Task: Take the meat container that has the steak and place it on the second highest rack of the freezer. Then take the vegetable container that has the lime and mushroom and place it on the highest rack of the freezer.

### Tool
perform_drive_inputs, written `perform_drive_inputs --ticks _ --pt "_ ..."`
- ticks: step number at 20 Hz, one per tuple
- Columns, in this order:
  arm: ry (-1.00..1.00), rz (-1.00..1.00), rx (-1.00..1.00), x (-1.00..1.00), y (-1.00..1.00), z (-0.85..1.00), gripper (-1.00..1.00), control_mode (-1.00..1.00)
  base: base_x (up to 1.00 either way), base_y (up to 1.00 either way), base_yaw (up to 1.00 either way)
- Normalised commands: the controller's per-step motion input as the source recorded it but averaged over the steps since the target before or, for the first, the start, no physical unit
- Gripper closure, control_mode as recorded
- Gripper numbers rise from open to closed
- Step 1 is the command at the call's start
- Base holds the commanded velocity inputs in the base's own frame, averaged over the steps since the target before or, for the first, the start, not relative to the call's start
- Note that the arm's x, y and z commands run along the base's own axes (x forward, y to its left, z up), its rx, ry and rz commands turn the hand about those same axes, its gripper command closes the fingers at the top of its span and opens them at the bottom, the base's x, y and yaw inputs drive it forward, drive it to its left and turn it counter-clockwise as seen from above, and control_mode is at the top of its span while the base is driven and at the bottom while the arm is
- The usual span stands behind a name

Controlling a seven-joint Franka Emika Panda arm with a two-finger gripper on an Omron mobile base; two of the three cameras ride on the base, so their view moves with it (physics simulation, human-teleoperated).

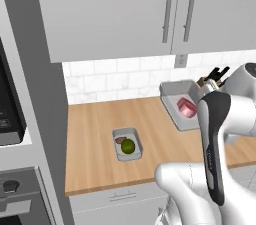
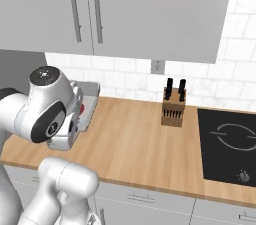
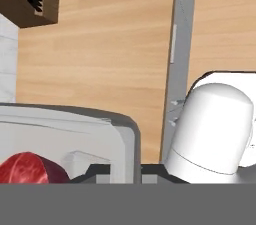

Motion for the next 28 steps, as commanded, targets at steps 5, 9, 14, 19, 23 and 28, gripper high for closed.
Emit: perform_drive_inputs --ticks 5,9,14,19,23,28 --pt "0.00 -0.02 0.00 0.00 0.04 0.14 1.00 -1.00 0.00 0.00 0.00" --pt "0.00 -0.17 0.00 0.00 -0.19 0.06 1.00 -1.00 0.00 0.00 0.00" --pt "0.00 -0.12 0.00 0.00 -0.13 0.05 1.00 -1.00 0.00 0.00 0.00" --pt "0.00 -0.01 0.00 -0.02 -0.02 0.00 1.00 1.00 -0.09 -0.02 0.00" --pt "0.00 0.00 0.00 0.00 0.00 0.00 1.00 1.00 -0.75 -0.26 0.08" --pt "0.00 0.00 0.00 0.00 0.00 0.00 1.00 1.00 -0.74 -0.33 0.48"
